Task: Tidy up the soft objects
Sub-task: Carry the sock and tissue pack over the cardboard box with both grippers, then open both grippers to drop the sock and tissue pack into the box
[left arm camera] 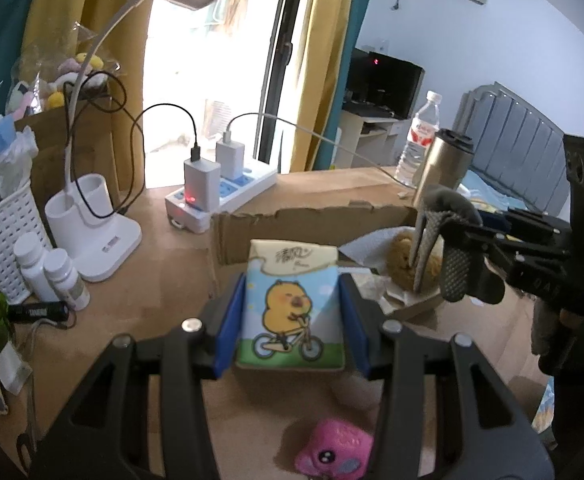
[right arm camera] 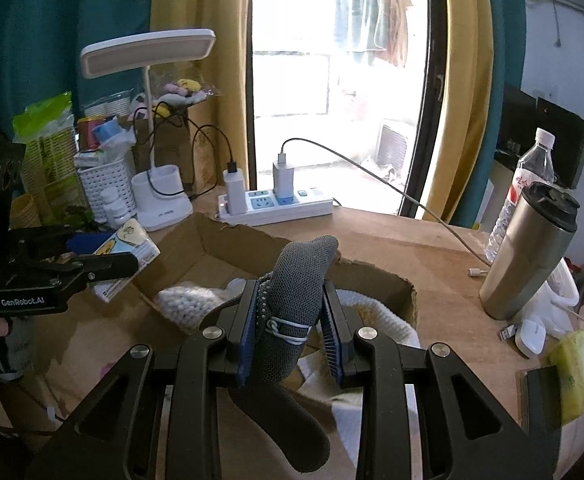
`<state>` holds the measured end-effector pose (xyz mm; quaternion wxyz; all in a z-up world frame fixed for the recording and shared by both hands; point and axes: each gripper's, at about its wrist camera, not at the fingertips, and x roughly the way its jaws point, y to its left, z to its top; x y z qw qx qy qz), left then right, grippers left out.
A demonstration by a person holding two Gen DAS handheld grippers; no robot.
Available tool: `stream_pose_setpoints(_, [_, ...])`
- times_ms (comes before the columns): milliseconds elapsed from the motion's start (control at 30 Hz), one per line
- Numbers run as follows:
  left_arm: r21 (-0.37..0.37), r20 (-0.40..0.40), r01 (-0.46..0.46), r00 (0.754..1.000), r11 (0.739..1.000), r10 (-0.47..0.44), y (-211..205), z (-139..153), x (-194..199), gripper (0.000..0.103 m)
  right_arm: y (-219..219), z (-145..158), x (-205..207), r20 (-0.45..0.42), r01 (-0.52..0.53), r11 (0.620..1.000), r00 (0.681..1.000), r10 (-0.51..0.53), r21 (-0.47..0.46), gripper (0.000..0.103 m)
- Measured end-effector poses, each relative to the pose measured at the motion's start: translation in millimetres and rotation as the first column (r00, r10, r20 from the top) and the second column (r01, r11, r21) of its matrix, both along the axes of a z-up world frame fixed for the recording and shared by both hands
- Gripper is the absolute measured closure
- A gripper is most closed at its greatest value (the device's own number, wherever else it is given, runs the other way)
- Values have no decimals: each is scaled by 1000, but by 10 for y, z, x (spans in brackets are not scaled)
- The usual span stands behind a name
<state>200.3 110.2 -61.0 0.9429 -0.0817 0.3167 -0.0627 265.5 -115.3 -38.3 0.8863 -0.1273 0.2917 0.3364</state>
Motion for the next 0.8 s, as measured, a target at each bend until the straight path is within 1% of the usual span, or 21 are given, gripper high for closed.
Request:
stream_pose_setpoints(167, [12,-4,-3,1000,1000,3,-15,-39,130,56,10,-61,138,-10,10,1000,1000,-10,2,72])
stream_pose_setpoints(467, [7,-29,-7,1000,1000,7,0,-131,374,56,82,-189,373,-34,18,1000,999,-18,10,72])
stream_pose_setpoints(800, [13,-71,-6,997,1000,7,14,-302,596,55,177,-328,466,-67,4,1000,998,-4,0,72])
